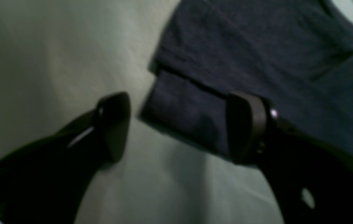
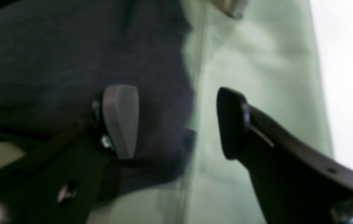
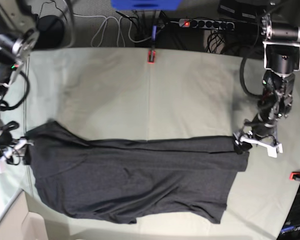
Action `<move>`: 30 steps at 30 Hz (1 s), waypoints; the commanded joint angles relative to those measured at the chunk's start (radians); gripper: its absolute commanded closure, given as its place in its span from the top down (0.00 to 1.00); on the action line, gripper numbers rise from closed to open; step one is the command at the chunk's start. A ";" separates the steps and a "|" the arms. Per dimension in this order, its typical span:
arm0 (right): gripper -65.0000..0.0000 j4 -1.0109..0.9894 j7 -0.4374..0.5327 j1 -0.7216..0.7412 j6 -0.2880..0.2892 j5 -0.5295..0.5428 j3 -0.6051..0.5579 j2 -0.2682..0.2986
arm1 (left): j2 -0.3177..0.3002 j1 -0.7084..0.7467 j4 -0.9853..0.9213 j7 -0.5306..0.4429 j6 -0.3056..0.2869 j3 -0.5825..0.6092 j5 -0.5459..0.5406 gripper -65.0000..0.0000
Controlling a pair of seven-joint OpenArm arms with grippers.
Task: Layout the t-shirt on the table in an organized manner, then fold the t-shirt properly
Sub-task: 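Release the corner with the left gripper and move it along the shirt edge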
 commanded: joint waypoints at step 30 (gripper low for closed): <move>0.62 -0.184 0.026 -0.003 0.003 0.010 0.132 0.020 | 0.030 -0.064 -0.038 -0.083 -0.006 0.008 0.141 0.00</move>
